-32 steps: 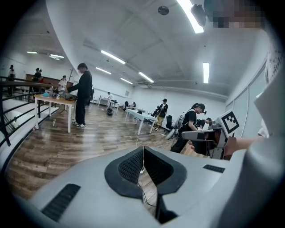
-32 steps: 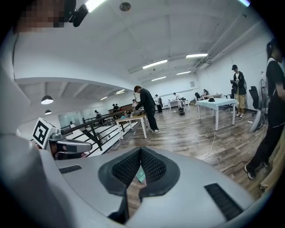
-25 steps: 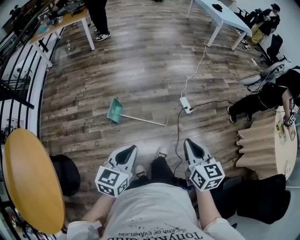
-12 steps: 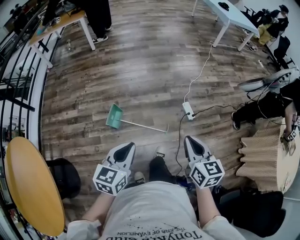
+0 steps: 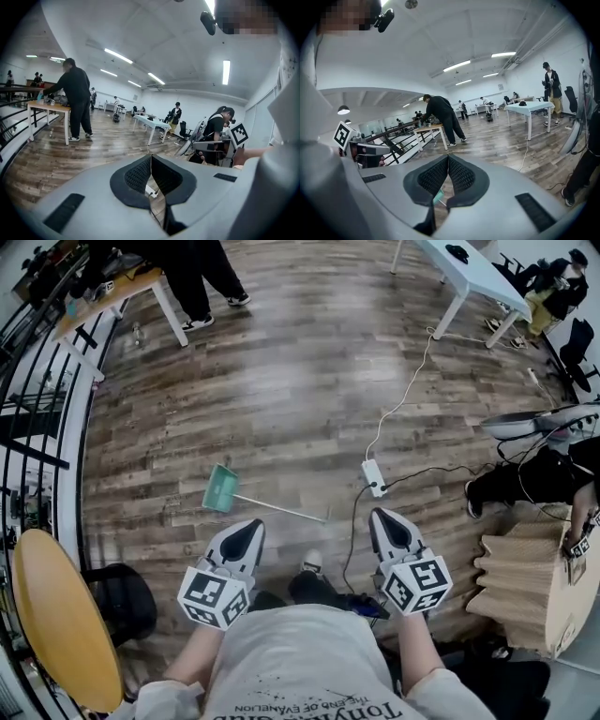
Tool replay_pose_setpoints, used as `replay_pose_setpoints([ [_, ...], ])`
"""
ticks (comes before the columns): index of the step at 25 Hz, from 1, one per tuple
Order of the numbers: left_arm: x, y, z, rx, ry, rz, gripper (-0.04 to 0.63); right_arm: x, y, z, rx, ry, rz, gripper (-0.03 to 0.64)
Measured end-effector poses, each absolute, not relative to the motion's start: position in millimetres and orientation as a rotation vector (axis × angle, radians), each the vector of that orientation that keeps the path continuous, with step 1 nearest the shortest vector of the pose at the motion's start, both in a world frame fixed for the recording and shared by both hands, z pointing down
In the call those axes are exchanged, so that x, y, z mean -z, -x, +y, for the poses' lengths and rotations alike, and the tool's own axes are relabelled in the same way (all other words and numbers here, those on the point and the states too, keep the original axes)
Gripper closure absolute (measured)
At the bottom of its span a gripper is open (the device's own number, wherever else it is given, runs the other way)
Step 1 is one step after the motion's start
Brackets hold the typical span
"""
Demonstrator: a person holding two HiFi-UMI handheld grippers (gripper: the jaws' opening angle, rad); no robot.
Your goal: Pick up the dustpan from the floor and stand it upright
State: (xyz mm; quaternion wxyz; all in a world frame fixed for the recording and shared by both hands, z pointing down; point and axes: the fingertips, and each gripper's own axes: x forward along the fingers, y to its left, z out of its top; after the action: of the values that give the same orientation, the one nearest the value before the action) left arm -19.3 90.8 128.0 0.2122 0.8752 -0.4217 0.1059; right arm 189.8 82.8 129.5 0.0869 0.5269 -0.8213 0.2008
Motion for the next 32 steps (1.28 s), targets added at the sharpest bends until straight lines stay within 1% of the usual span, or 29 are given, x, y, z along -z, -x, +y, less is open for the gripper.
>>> replay_pose_setpoints([
  [6,-135,-3,72,-0.333,-2.421,-1.138,0.569,-144,-206,59,-0.650,-1.558,-2.433,0.591],
  [16,-142,6,44,-0.369,-2.445,-1.040,0.569,-152,-198,50,-0.671,-1.615,-2.359,0.591],
  [21,-162,17,41,-0.415,-2.451,-1.000,0.569,-177,-196,54,-0.686,-1.595,-2.310,0.591],
  [25,-184,18,28,-0.443,-2.443,-0.978,0.569,-213,-195,42,-0.707,-1.558,-2.289,0.591],
  [32,-246,20,25,-0.483,-2.407,-0.964,0.569,-314,-167,43,-0.782,-1.419,-2.289,0.591],
])
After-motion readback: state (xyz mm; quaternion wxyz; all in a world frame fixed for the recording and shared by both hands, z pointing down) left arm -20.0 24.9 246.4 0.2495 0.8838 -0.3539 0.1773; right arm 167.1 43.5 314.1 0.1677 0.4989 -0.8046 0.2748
